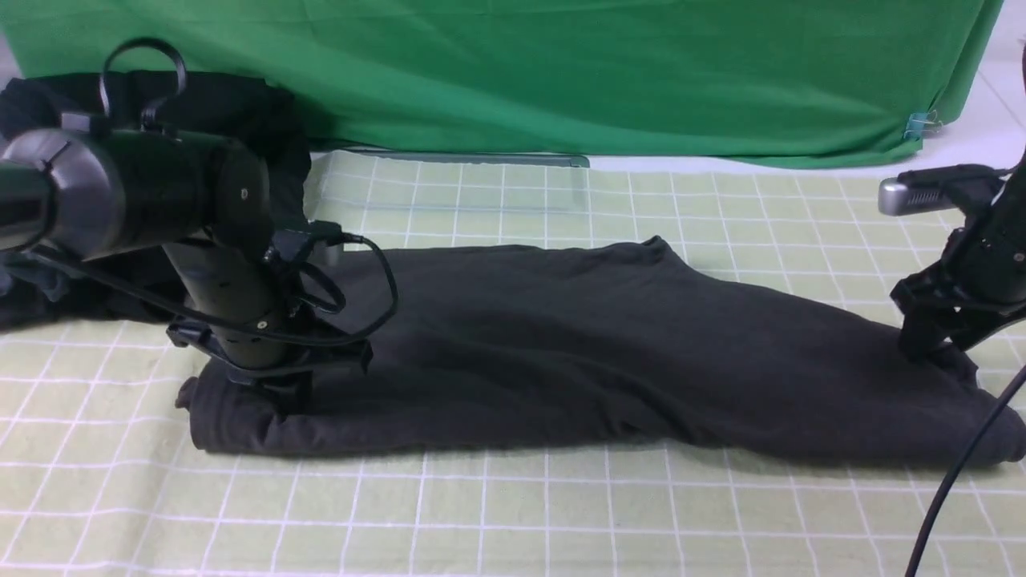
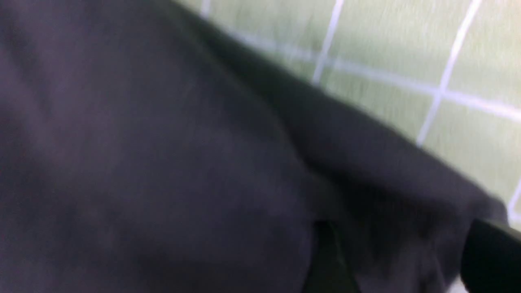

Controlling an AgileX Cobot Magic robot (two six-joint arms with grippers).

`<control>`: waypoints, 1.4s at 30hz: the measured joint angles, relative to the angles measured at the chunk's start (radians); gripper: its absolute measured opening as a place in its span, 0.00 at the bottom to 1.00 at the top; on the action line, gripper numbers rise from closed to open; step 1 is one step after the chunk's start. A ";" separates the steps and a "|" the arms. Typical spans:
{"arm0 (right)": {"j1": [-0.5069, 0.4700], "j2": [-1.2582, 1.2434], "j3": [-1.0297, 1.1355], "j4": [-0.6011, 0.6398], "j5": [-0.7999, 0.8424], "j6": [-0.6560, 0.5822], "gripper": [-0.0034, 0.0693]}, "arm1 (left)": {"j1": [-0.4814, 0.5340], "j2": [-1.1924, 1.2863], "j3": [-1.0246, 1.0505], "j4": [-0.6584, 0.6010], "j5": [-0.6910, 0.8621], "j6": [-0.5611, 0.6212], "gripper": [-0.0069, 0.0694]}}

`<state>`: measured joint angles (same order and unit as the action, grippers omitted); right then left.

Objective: Fold a long-sleeved shirt over a green coffee tablecloth.
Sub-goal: 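Pull the folded dark garment lengthwise by its ends to straighten it flat on the table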

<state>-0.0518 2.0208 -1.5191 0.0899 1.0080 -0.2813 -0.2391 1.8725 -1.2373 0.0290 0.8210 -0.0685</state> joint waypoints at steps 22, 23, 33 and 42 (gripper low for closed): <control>-0.020 0.048 -0.096 0.011 -0.005 0.030 0.08 | 0.000 0.001 0.000 -0.008 0.013 -0.010 0.09; -0.020 0.048 -0.098 0.011 -0.005 0.030 0.08 | 0.000 0.001 0.000 -0.008 0.013 -0.010 0.09; -0.020 0.090 -0.104 -0.031 -0.145 0.048 0.17 | 0.000 0.001 0.000 -0.009 0.027 -0.010 0.09; -0.020 0.068 -0.206 -0.113 0.026 0.120 0.38 | 0.000 -0.028 0.000 -0.008 0.048 -0.038 0.09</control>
<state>-0.0720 2.0884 -1.7248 -0.0231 1.0335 -0.1611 -0.2391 1.8446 -1.2373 0.0206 0.8685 -0.1063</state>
